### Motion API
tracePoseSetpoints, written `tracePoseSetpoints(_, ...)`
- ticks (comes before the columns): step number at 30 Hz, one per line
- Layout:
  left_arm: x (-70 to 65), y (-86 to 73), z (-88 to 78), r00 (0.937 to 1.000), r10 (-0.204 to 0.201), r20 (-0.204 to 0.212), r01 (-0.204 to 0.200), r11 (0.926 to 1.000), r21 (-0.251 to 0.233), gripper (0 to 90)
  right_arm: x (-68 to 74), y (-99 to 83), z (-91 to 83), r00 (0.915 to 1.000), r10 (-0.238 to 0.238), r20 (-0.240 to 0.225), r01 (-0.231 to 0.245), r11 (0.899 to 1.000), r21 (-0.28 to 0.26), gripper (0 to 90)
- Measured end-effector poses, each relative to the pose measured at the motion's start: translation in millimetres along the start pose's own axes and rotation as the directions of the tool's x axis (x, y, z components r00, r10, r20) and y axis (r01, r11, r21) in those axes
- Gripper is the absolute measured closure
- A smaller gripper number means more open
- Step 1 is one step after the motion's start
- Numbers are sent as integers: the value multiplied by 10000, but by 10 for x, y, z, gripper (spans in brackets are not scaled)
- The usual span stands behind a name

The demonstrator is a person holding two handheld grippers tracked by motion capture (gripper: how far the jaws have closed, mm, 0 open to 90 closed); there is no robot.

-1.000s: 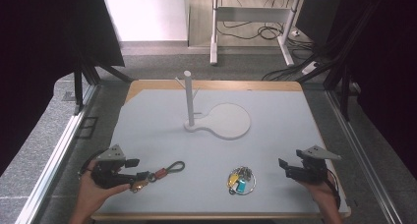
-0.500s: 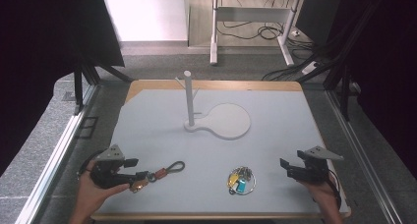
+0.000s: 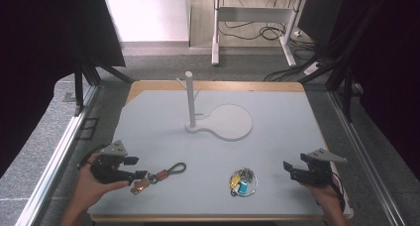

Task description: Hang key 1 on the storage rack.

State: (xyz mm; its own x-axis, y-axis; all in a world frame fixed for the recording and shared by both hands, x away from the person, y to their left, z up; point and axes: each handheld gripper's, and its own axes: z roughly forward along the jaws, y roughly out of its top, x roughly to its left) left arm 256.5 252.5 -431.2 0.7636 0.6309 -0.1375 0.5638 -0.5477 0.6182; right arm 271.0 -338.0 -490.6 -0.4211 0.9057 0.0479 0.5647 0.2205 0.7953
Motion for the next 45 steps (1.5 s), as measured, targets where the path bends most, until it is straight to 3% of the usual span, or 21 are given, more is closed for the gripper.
tracePoseSetpoints(8, -11, 150, 34, 9984, 338, 449, -355, 9987, 368, 389, 15, -19, 32, 9998, -182, -118, 184, 9997, 186, 237)
tracePoseSetpoints(21, -26, 324, 101, 9948, 752, 689, -827, 9900, 1142, 395, 21, -33, 46, 9996, -225, -190, 232, 9991, 354, 241)
tracePoseSetpoints(30, -29, 453, 288, 9905, 1076, 853, -1245, 9656, 2283, 411, 25, -46, 80, 9996, -229, -170, 238, 9981, 575, 243)
tracePoseSetpoints(33, -47, 486, 358, 9903, 1054, 909, -1247, 9619, 2432, 418, 27, -48, 86, 9995, -252, -178, 262, 9979, 596, 244)
tracePoseSetpoints(35, -36, 523, 384, 9849, 1426, 977, -1650, 9442, 2852, 422, 31, -49, 90, 9995, -253, -187, 264, 9976, 633, 244)
tracePoseSetpoints(36, -42, 537, 400, 9841, 1470, 993, -1704, 9394, 2974, 425, 32, -50, 92, 9995, -267, -196, 279, 9975, 651, 244)
tracePoseSetpoints(37, -42, 537, 400, 9841, 1470, 993, -1704, 9394, 2974, 428, 32, -50, 92, 9995, -267, -196, 279, 9975, 651, 244)
tracePoseSetpoints(38, -51, 557, 434, 9834, 1481, 1046, -1739, 9336, 3132, 431, 36, -51, 98, 9993, -294, -212, 307, 9972, 679, 244)
tracePoseSetpoints(45, -47, 595, 538, 9835, 1461, 1063, -1754, 9131, 3680, 447, 49, -57, 117, 9992, -323, -250, 342, 9962, 797, 245)
